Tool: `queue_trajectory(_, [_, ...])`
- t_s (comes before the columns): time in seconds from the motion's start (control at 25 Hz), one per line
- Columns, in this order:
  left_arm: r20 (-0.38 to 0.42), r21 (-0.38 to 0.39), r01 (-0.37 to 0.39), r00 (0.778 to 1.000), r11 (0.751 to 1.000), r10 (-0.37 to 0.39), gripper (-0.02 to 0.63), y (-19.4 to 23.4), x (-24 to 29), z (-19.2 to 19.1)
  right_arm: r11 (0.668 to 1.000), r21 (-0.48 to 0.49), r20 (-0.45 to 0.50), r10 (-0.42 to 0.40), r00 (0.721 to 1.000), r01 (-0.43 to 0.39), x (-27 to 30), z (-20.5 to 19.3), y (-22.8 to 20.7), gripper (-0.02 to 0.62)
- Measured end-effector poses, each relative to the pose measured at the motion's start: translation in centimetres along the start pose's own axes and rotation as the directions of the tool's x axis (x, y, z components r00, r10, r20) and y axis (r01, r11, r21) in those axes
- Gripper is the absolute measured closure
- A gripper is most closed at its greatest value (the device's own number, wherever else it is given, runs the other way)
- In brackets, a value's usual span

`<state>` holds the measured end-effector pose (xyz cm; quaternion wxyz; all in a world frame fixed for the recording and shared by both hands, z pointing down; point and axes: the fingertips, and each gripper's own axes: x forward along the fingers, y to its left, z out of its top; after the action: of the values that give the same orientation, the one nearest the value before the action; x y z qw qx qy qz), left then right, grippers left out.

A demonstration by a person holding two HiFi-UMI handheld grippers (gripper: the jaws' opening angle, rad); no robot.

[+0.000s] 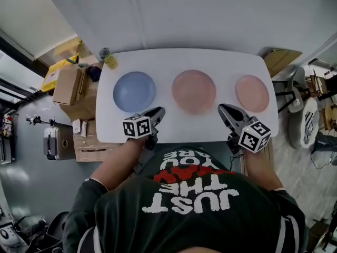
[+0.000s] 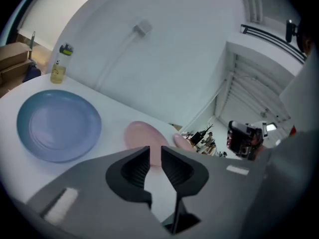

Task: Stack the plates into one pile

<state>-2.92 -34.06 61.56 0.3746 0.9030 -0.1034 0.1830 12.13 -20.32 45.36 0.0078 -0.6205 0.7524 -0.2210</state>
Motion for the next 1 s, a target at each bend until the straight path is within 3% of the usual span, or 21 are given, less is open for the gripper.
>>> queue_trajectory(0.16, [-0.105,-0.064,-0.117,0.988,0.991,0.11,0.501,3.6,6.9,-1.2,0.999,0.019,-0.026,0.026,0.999,-0.026,0.9,-0.3,-4.2,0.591])
queue_trajectory(0.28, [-0.195,-0.122,-0.206,0.964,0.971,0.181,0.462,6.4,11.3,-2.4,0.999,0.047,-0.04,0.022,0.999,-0.02,1.2,-1.1,-6.8,0.591])
queue_trajectory(0.4, [-0.263,-0.197,-0.257,0.944,0.946,0.201,0.449,8.0,13.5,-3.8,0.997,0.076,-0.042,0.004,0.999,-0.001,0.8,-2.6,-7.9,0.591])
queue_trajectory(0.6, [-0.316,-0.211,-0.34,0.911,0.916,0.266,0.47,9.3,15.5,-4.5,0.994,0.105,-0.046,-0.035,0.998,0.04,-1.1,-4.2,-9.4,0.591])
queue_trajectory(0.68, [-0.307,-0.299,-0.356,0.915,0.885,0.264,0.556,9.5,15.8,-4.4,0.991,0.117,-0.046,-0.053,0.998,0.058,-2.0,-4.7,-10.1,0.591])
queue_trajectory(0.8, [-0.295,-0.393,-0.351,0.924,0.85,0.245,0.584,9.0,16.2,-3.7,0.986,0.142,-0.027,-0.087,0.996,0.09,-3.8,-4.8,-11.4,0.591])
queue_trajectory(0.92, [-0.253,-0.421,-0.322,0.939,0.848,0.232,0.581,7.0,16.5,-1.9,0.981,0.154,-0.006,-0.116,0.993,0.116,-6.2,-4.5,-12.7,0.591])
queue_trajectory(1.0, [-0.216,-0.415,-0.278,0.955,0.866,0.203,0.586,4.5,17.5,0.0,0.978,0.158,0.012,-0.138,0.99,0.135,-8.2,-4.3,-13.7,0.591])
